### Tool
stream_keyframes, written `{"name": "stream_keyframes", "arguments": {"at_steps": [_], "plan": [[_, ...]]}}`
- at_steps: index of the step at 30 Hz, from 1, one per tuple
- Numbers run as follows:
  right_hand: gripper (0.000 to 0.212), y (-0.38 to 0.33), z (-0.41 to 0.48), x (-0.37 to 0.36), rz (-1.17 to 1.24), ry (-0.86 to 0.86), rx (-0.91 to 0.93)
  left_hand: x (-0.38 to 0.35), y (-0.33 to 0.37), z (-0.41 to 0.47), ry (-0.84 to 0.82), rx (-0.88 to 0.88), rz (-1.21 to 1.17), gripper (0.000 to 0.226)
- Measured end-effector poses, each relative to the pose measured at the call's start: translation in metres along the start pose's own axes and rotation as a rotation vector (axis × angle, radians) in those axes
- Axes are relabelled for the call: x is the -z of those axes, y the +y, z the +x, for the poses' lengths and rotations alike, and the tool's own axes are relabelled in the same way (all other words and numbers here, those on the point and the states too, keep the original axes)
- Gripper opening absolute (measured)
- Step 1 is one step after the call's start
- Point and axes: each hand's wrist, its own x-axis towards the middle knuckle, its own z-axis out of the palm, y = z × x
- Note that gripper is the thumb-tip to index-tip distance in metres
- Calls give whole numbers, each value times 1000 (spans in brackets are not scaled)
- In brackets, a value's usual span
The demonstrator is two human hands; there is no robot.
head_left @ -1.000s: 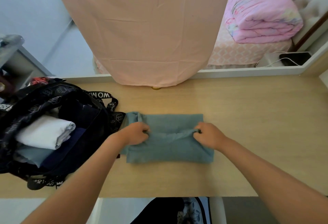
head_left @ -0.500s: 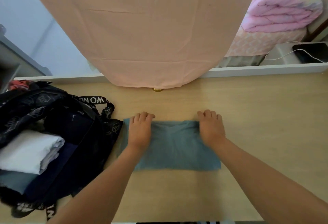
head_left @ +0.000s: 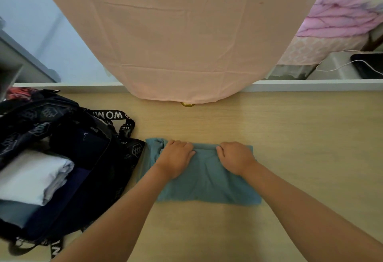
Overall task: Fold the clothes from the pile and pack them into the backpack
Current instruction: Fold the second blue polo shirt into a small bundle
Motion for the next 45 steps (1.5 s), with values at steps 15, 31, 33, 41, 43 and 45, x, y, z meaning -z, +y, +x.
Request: {"name": "stream_keyframes", "arguments": {"at_steps": [15, 31, 33, 41, 43, 45], "plan": [[26, 5, 24, -39, -248, 458, 283, -40, 42, -27, 123, 137, -32, 52], [61, 47, -7, -35, -237, -64, 281, -43, -13, -39, 48, 246, 170, 70], [64, 43, -16, -33, -193, -80, 202, -33, 7, -40, 118, 346, 140, 63], [56, -3, -76, -34, -301, 24, -33, -51, 93, -64, -21, 168, -126, 63], [49, -2, -90, -36, -378, 48, 56, -64, 90, -78, -69, 147, -67, 74], [52, 1, -97, -39, -404, 44, 203, -64, 83, -90, -72, 164, -54, 77]]}}
